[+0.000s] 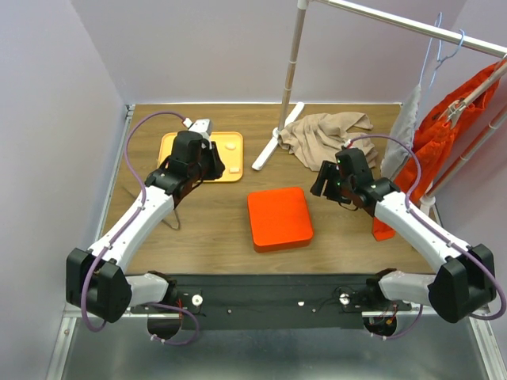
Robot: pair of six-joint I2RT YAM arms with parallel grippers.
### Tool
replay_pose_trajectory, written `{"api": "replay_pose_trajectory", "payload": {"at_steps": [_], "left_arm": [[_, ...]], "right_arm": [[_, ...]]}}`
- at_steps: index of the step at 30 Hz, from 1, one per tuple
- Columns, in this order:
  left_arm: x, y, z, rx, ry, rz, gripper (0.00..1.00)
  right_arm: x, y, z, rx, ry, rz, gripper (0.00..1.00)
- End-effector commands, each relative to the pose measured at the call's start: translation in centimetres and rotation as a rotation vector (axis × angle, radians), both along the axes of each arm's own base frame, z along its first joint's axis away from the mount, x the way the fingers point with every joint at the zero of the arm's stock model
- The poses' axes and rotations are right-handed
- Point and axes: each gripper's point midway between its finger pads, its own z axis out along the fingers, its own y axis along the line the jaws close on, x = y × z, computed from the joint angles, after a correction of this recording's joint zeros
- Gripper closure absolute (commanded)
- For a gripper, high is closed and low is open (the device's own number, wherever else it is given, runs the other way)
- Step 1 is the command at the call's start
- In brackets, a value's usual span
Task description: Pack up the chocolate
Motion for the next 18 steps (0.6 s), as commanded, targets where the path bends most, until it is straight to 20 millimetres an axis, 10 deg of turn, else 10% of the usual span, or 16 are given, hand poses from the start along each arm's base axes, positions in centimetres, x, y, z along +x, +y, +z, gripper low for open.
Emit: {"api": "replay_pose_trajectory", "payload": {"at_steps": [1, 18], "left_arm": [[0.6, 0.8, 2.3, -0.002, -0.067, 0.034, 0.59], [1.7, 3.2, 6.3, -0.021, -0.192, 0.132, 0.54]], "right_arm": [[-0.9, -1.6, -1.3, -0.067, 0.025, -0.038, 0.17], [0.0, -6.0, 1.2, -0.194, -0.099, -0.230, 0.11]]}}
